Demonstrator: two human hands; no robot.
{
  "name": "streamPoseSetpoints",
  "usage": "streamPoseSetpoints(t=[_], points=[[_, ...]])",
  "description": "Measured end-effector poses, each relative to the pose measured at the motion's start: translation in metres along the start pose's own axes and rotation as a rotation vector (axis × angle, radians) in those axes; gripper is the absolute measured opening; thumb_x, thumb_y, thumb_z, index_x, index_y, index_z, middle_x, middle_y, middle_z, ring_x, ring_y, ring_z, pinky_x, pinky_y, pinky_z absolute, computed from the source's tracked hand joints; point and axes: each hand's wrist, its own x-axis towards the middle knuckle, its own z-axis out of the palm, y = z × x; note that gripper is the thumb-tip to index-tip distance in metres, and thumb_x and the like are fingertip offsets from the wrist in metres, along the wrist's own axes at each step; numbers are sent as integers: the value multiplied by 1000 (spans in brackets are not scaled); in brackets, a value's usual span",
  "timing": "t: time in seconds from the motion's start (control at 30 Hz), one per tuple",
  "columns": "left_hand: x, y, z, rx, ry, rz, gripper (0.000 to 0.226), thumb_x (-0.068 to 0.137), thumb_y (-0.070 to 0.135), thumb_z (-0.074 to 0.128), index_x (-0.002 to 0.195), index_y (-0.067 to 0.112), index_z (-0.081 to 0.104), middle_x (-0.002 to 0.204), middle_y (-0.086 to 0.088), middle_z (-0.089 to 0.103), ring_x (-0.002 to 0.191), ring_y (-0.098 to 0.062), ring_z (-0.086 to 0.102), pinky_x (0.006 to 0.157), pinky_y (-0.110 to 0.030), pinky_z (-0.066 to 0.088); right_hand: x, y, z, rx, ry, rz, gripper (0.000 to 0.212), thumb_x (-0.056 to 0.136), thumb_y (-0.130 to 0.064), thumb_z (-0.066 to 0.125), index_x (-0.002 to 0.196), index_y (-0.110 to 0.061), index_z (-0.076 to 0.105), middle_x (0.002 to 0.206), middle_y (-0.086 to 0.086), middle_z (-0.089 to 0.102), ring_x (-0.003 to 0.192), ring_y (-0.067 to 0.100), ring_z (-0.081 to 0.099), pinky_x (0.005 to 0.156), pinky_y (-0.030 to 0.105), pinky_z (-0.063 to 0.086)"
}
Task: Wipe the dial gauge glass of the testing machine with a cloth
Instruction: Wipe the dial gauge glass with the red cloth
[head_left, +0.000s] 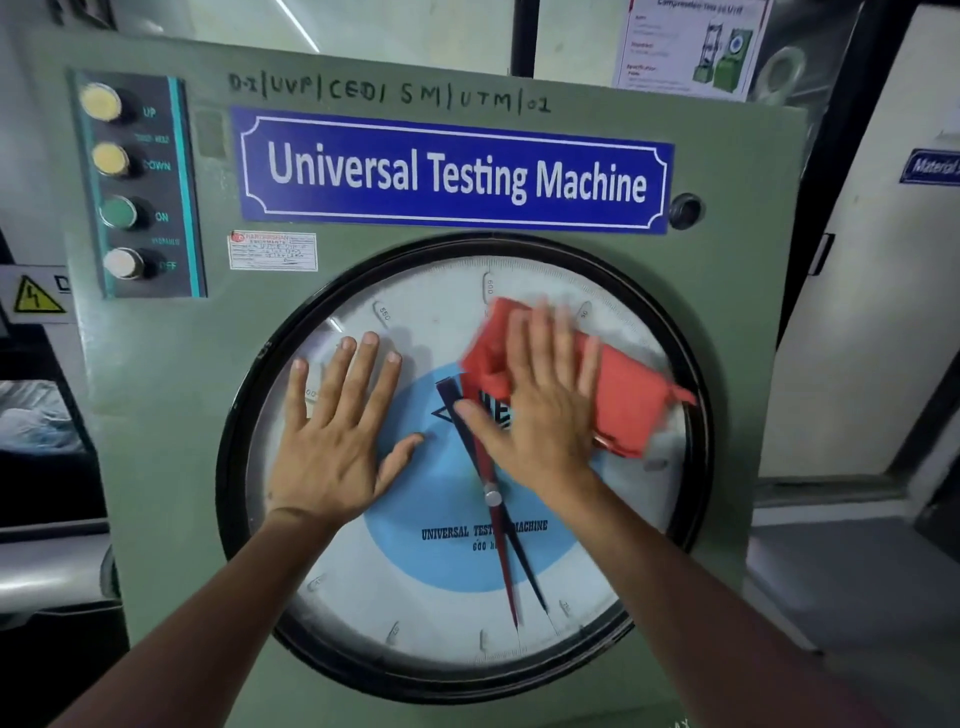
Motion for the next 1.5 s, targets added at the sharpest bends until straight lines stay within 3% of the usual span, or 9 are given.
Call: streamPoseSetpoints(t=[0.2,0.37,0.47,0.73,0.97,1.1,1.23,1.37,1.5], points=[[-2,-4,-3,-27,10,21,86,103,65,30,171,14,15,181,-11,11,167,-31,13,134,-63,5,35,-34,-4,3,-7,-481,107,92,-88,38,172,-18,22,182,8,16,169,28,11,134,62,8],[-1,-1,-4,-21,-16,7,87,103,70,26,172,18,14,182,-7,5,168,-27,6,135,-59,1,11,64,-9,-84,37,-52,97,101,-79,32,173,-20,10,183,8,7,170,28,5,135,60,8],[-1,-1,-1,-9,-26,0,87,103,70,23,172,18,13,182,-6,0,169,-27,3,135,-59,0,-53,61,2,-20,9,125,95,102,-76,29,173,-16,11,183,10,6,170,30,3,132,65,11],[-2,-1,-5,-4,-1,9,86,103,68,29,171,17,17,181,-11,12,167,-31,14,133,-63,9,25,17,-3,-1,32,-252,97,99,-82,33,172,-19,18,182,10,14,169,29,9,135,60,5],[-1,2,-6,10,-17,-1,86,103,68,26,171,16,17,181,-12,12,168,-31,10,134,-62,5,-39,22,-1,29,-4,192,96,101,-76,27,173,-14,14,182,12,6,169,31,2,133,65,7],[-1,2,-8,23,0,2,86,104,66,31,170,13,21,179,-14,17,166,-33,18,132,-65,13,0,-36,2,121,-1,-60,96,100,-78,33,172,-15,20,182,13,10,169,32,3,133,63,3],[0,2,-10,13,2,5,85,104,67,26,170,14,24,179,-14,20,165,-35,21,133,-62,9,57,-2,-9,1,75,-262,92,101,-76,41,172,-18,22,181,11,17,169,31,12,135,59,7],[0,0,-7,3,-13,1,86,103,69,24,171,17,18,181,-11,13,167,-31,13,135,-60,3,13,41,-6,29,158,143,83,105,-67,43,171,-20,24,181,8,17,169,29,13,135,56,10],[0,0,-4,2,-22,7,88,102,69,26,172,17,14,181,-11,10,168,-30,7,134,-62,4,-24,17,8,316,349,555,57,102,-24,60,157,-9,52,170,16,42,161,37,34,129,68,21]])
